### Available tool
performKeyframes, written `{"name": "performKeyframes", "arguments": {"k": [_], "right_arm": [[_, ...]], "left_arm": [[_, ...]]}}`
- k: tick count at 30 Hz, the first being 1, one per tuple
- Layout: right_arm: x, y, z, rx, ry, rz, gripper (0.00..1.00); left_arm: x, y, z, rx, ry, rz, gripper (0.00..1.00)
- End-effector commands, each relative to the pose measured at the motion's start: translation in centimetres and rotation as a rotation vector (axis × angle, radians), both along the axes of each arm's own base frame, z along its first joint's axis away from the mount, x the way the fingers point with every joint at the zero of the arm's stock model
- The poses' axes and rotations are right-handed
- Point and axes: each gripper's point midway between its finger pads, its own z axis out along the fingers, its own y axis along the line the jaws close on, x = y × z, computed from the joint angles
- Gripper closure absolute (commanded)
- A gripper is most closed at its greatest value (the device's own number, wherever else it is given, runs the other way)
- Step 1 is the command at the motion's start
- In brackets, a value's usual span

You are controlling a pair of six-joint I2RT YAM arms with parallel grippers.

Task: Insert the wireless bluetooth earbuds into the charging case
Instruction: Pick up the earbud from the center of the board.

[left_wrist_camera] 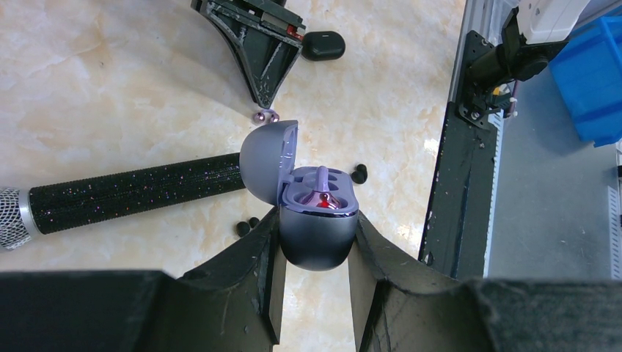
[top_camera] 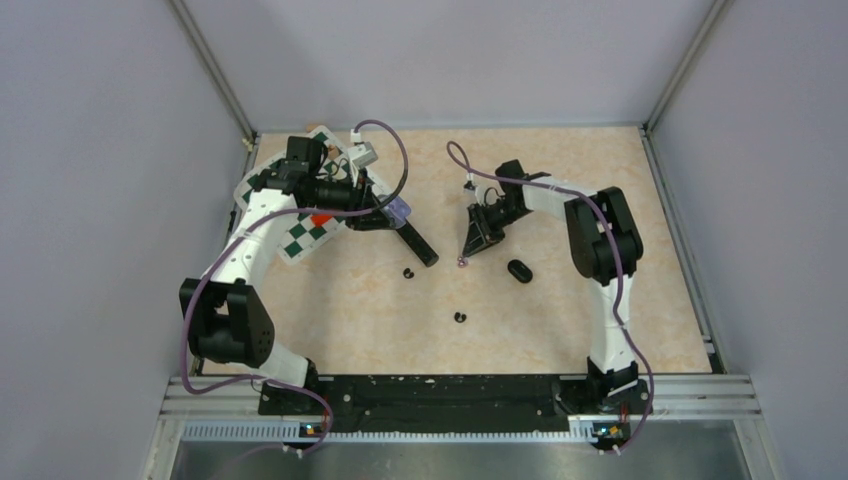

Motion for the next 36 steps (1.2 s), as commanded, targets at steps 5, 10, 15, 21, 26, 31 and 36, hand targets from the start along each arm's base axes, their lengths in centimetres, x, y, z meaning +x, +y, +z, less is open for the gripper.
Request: {"name": "performKeyframes", "arguments": {"k": [5,10,15,21,26,31,36], "right_arm": [[0.1,-0.5,0.1,-0.020,0.000,-0.024,0.77],[0.8,-1.7,0.4,-0.062,-0.029,-0.077,0.80],[-0.2,-2.2,-0.4,-0.089,0.019,-0.107,0.83],[-0.3,-2.4,-1.0,-0.107,0.022,-0.123,0.84],[-0.3,-2.2,-1.4,-0.106,0.032,-0.126,0.83],[-0.7,-1.8,-1.7,-0.105,0.040,-0.114,0.82],[-0.9,-1.4,-1.9,-0.105,0.044,-0.100,0.82]], "left_arm": [[-0.5,-0.2,1.3,-0.023,-0.060,-0.019,1.00],[-0.6,-0.2,1.5,-0.025,-0.066,-0.021,1.00],[-0.6,-0.2,1.5,-0.025,-0.067,-0.023,1.00],[-0.7,-0.1,1.6,-0.024,-0.071,-0.021,1.00],[-0.7,-0.2,1.6,-0.023,-0.072,-0.022,1.00],[-0.6,-0.1,1.4,-0.021,-0.072,-0.021,1.00],[-0.7,-0.1,1.6,-0.021,-0.076,-0.022,1.00]]}}
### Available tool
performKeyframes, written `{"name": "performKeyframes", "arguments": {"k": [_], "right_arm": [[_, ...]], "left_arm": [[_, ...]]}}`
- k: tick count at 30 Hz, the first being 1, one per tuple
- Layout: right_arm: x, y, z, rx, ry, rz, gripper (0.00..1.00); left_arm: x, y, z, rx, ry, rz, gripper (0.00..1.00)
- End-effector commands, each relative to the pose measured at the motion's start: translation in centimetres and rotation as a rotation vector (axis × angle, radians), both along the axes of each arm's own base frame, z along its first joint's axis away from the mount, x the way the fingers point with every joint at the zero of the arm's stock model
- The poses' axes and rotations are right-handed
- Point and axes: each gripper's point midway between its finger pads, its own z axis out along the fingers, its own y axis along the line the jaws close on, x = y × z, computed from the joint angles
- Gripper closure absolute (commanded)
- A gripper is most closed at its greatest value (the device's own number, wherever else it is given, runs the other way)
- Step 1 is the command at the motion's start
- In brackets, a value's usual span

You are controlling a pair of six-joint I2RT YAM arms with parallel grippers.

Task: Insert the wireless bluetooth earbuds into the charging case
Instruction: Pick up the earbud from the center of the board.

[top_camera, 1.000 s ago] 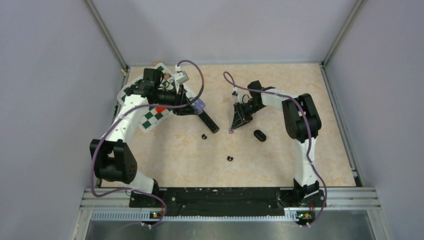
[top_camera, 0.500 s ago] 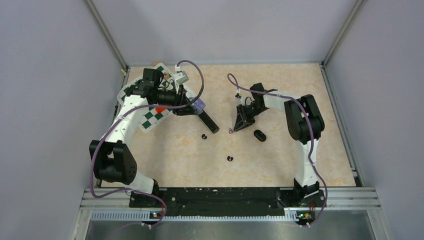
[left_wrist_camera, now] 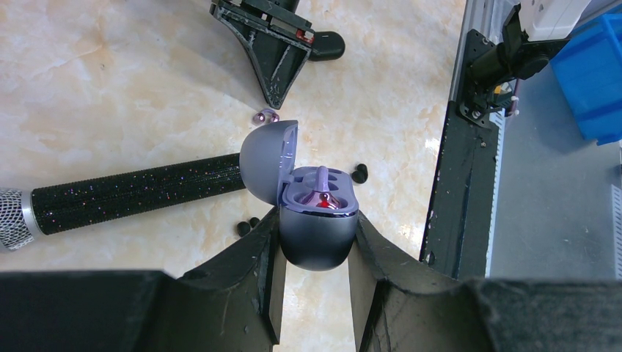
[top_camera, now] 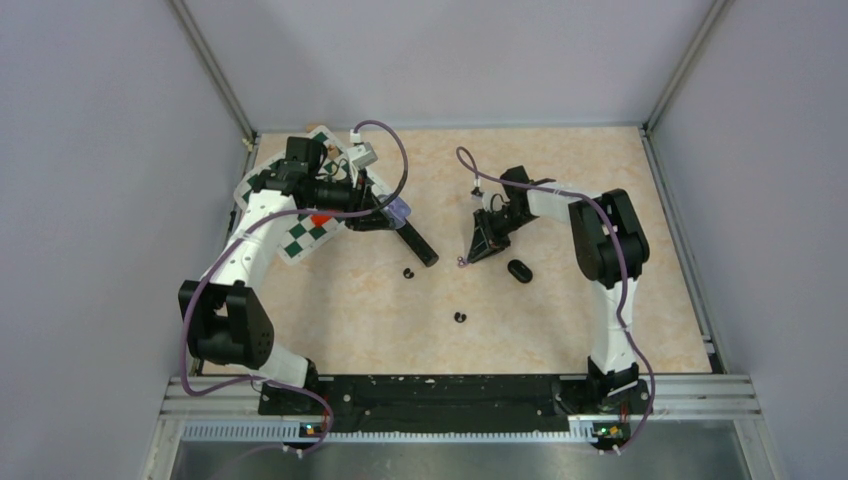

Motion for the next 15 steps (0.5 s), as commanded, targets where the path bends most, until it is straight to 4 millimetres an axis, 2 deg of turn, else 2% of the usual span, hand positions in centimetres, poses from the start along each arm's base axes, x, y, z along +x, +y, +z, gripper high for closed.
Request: {"name": "performKeyframes", "arguments": {"k": [1,15], "right_arm": [[0.19,-0.11,-1.03,-0.045,-0.040,0.008,0.81],[-0.21,0.72,-1.19,-0.036,-0.039,0.036,0.82]], "left_arm": [[-0.54,-0.16,1.36,-0.020,-0.063,-0.019,1.00],[-0.53,-0.15,1.46,-0.020,-0.065,-0.018,1.00]]}}
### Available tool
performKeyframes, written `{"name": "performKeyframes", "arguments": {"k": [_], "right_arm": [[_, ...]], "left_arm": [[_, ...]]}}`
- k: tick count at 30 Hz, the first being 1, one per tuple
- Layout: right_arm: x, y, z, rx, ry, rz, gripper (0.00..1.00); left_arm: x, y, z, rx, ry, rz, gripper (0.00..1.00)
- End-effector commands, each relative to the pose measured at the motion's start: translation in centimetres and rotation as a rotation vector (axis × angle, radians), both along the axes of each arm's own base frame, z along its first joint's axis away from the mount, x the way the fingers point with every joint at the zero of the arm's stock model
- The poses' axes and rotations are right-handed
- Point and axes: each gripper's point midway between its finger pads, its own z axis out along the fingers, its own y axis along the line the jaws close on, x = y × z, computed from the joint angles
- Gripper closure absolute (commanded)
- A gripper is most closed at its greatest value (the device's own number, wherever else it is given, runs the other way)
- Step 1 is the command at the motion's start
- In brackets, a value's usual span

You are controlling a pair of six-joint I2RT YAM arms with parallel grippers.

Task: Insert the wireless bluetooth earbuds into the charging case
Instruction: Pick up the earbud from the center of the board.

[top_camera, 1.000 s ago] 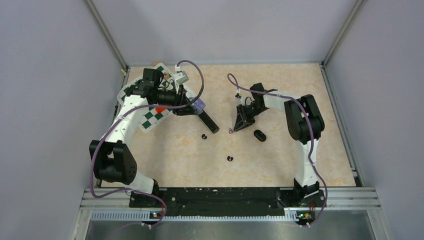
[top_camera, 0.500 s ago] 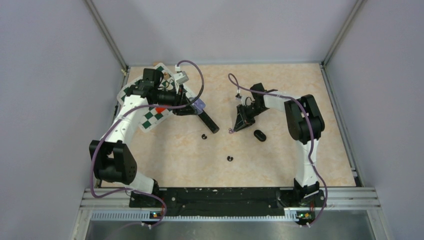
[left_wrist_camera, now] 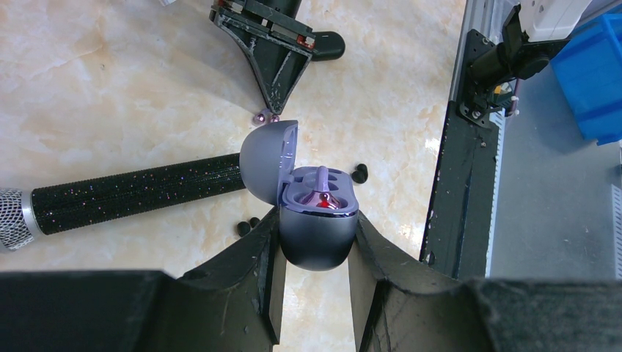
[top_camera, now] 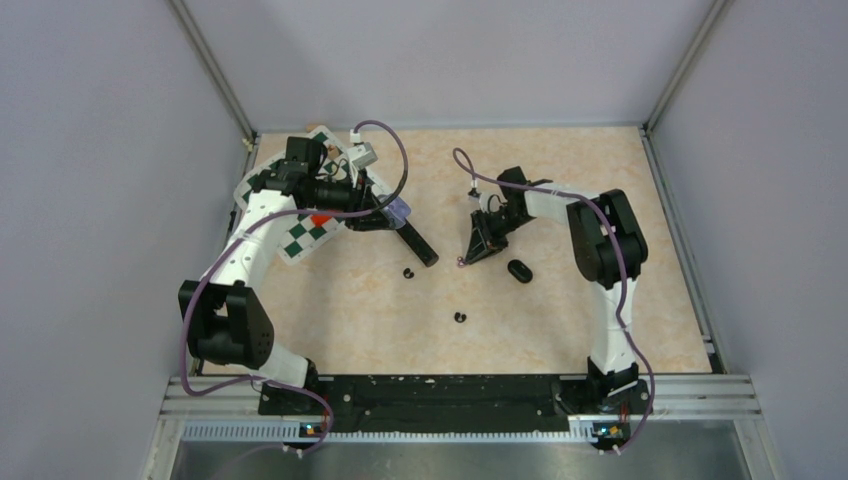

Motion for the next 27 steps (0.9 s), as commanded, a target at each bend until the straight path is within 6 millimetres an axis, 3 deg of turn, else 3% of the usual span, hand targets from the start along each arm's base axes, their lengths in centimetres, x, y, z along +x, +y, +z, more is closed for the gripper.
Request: {"name": "performKeyframes", "arguments": {"k": [1,27], "right_arm": [[0.15,0.07,-1.27,-0.040,-0.034,0.017,0.82],[-0.35,0.99,-1.74,0.000,0.004,0.029,0.78]], "left_arm": [[-0.52,-0.16,1.46,-0.021,-0.065,-0.018,1.00],[-0.62,-0.16,1.62,-0.022,-0.072,-0.020,1.00]]}}
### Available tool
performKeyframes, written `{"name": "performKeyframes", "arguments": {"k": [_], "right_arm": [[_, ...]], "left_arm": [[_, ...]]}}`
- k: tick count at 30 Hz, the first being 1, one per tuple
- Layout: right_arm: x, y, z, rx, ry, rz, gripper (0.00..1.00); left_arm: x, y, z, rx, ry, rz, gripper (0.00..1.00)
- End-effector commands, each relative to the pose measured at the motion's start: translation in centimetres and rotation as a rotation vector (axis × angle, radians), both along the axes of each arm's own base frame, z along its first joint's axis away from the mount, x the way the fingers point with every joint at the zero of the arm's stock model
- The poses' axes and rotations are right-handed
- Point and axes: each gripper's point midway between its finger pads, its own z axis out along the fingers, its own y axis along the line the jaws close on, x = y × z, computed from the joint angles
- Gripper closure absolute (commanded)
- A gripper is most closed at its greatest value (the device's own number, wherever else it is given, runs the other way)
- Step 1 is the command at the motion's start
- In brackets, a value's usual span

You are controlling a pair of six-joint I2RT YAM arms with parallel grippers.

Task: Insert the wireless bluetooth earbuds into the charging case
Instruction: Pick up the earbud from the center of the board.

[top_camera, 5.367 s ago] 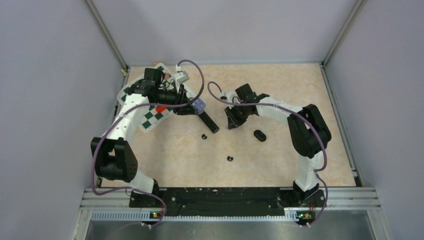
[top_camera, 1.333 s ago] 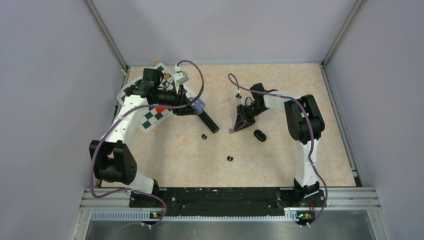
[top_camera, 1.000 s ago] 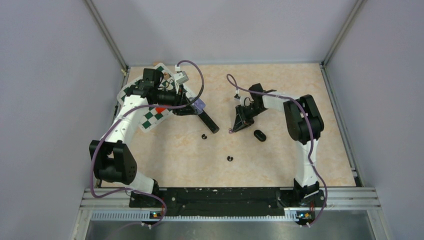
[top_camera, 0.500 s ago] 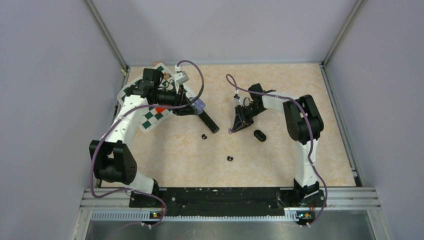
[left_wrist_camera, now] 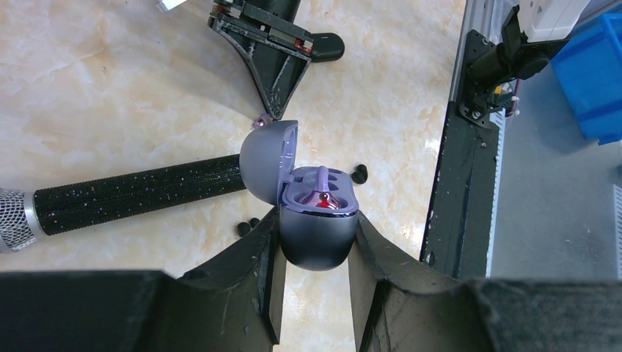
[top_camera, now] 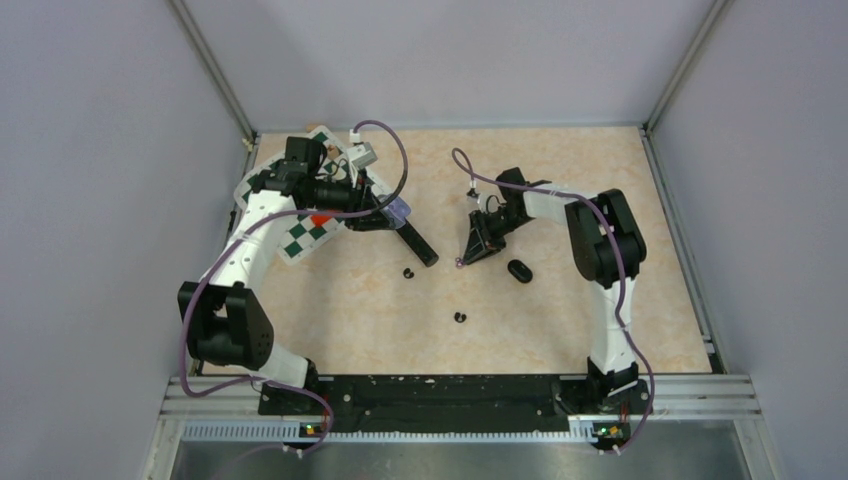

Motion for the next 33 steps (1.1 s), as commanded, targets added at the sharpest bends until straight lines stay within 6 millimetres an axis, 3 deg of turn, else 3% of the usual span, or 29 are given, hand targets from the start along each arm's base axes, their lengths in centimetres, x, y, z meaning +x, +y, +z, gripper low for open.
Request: {"name": "performKeyframes", "arguments": {"k": [1,12,24,33], "right_arm": [[-0.1,0.4,-1.8,-0.033,-0.015,0.023,0.79],[-0.1,0.6,-1.4,-0.045,-0.037,0.026,0.86],[0.3,1.2,-1.1,-0.121,-0.104,0.024,0.86],[0.1,1.7,-1.1,-0.124,-0.109,0.034,0.76]], "left_arm": [[-0.5,-0.2,1.5,-0.021,-0.069,-0.021,1.00],[-0.6,-0.1,1.5,-0.020,-0.072,-0.020,1.00],[-0.7,-0.1,1.6,-0.019,-0.074,-0.022,1.00],[-0.8,-0.1,1.6,-0.020,-0.076,-0.023,1.00]]}}
